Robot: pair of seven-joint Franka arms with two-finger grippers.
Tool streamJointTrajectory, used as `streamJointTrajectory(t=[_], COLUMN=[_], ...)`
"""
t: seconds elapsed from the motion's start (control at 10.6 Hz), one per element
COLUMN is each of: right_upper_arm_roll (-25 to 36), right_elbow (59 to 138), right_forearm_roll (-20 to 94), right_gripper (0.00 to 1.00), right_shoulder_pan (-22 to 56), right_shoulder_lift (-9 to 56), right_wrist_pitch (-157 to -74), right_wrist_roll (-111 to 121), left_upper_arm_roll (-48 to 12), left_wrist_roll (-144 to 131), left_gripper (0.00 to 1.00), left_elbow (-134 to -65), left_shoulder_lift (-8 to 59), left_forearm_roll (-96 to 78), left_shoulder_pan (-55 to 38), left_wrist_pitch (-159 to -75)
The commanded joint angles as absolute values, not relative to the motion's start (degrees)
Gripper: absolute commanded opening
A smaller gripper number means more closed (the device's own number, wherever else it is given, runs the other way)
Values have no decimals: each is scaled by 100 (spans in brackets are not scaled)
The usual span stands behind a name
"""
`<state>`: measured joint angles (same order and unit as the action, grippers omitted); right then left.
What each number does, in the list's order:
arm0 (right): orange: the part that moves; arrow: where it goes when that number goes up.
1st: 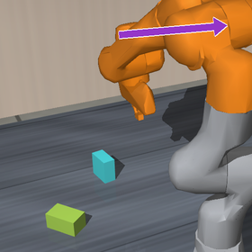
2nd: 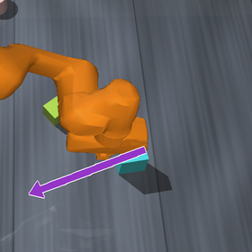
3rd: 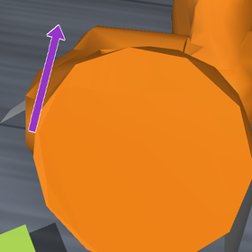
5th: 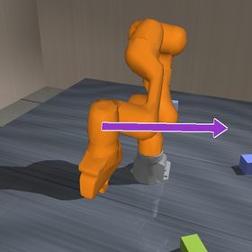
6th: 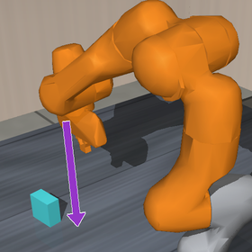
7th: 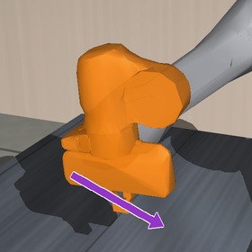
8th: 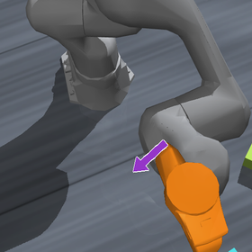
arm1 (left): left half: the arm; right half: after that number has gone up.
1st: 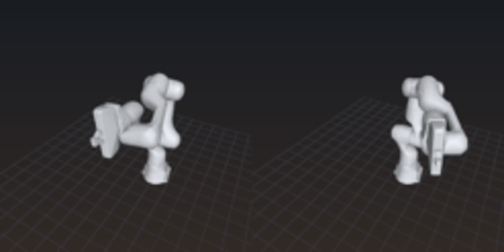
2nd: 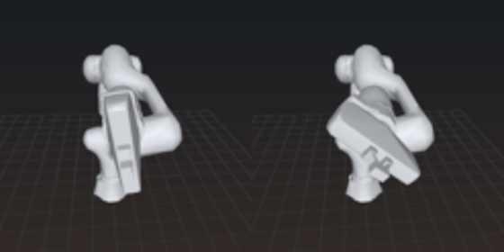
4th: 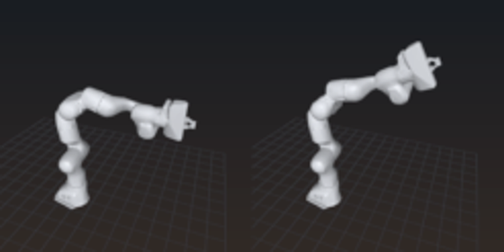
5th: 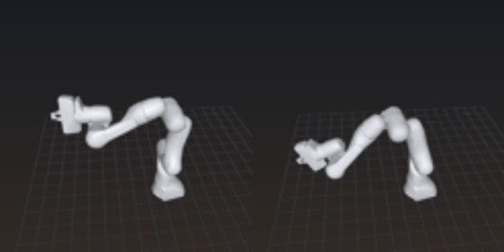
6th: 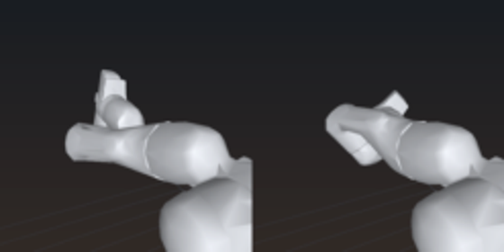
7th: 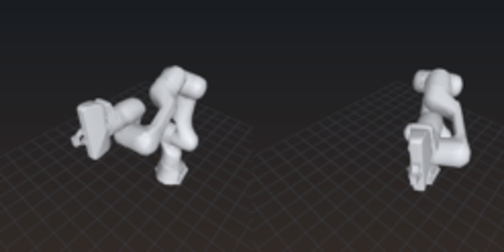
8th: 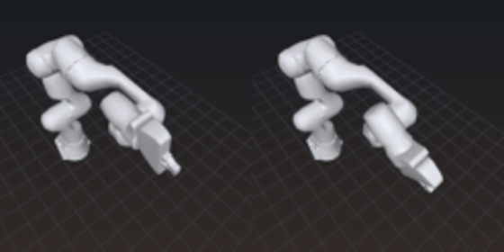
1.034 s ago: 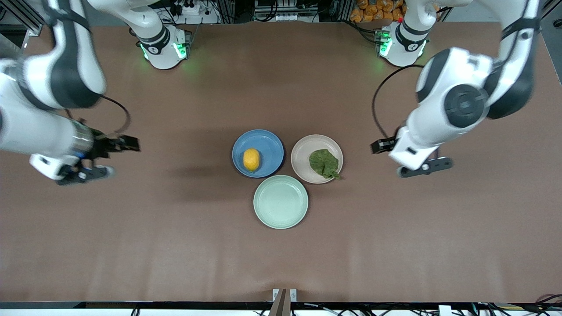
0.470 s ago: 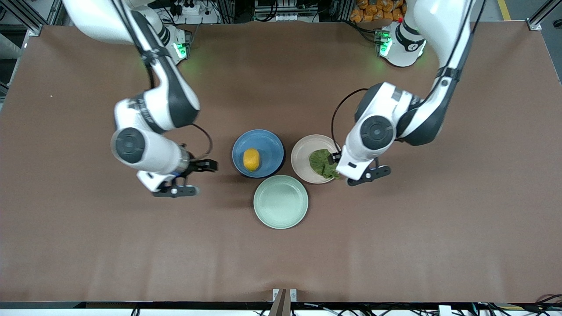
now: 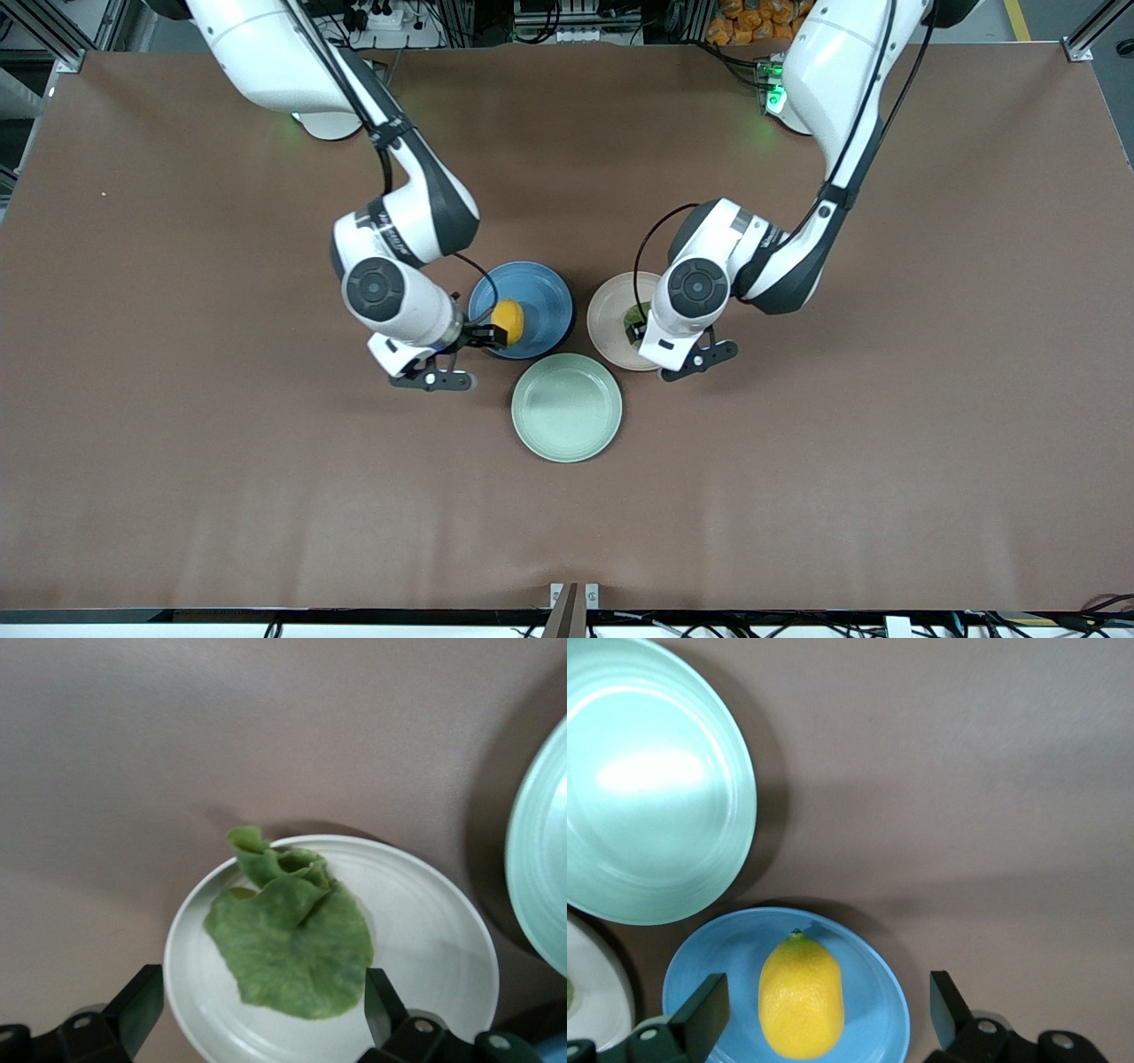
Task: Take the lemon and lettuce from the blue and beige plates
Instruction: 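Lower both grippers and close the right on lemon, left on lettuce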
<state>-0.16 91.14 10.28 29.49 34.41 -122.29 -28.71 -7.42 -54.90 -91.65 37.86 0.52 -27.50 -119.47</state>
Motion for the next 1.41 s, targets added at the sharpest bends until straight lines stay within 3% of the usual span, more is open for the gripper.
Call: streamJointTrajectory(t=[0.0,0.47,0.85,1.03,1.13,1.32], right_upper_arm_roll=[-26,-245,-343,-360,-360,-395], right_elbow=[9394,9703,9948,10089,10090,10090], right_forearm_roll=[1020,616,256,150,80,70], right_gripper=[100,100,100,100,96,73], right_shoulder_pan=[3102,3313,3392,3401,3393,3393], right_shoulder_lift=[3463,3638,3806,3884,3911,3911], right_wrist_pitch=[-12549,-12911,-13455,-13675,-13676,-13658], right_wrist_roll=[-3127,-3506,-3797,-3832,-3832,-3832], left_upper_arm_roll=[-686,-668,-668,-677,-668,-677], left_wrist_roll=[-5704,-5739,-5748,-5748,-5748,-5765], left_gripper=[100,94,58,45,42,29], left_elbow=[-9088,-9088,-9079,-9053,-9044,-9035], left_shoulder_lift=[4042,4298,4298,4298,4298,4289], left_forearm_roll=[263,483,501,492,457,440], left_shoulder_pan=[-2856,-2944,-2944,-2944,-2944,-2944], left_wrist_pitch=[-12190,-12384,-12384,-12384,-12384,-12384])
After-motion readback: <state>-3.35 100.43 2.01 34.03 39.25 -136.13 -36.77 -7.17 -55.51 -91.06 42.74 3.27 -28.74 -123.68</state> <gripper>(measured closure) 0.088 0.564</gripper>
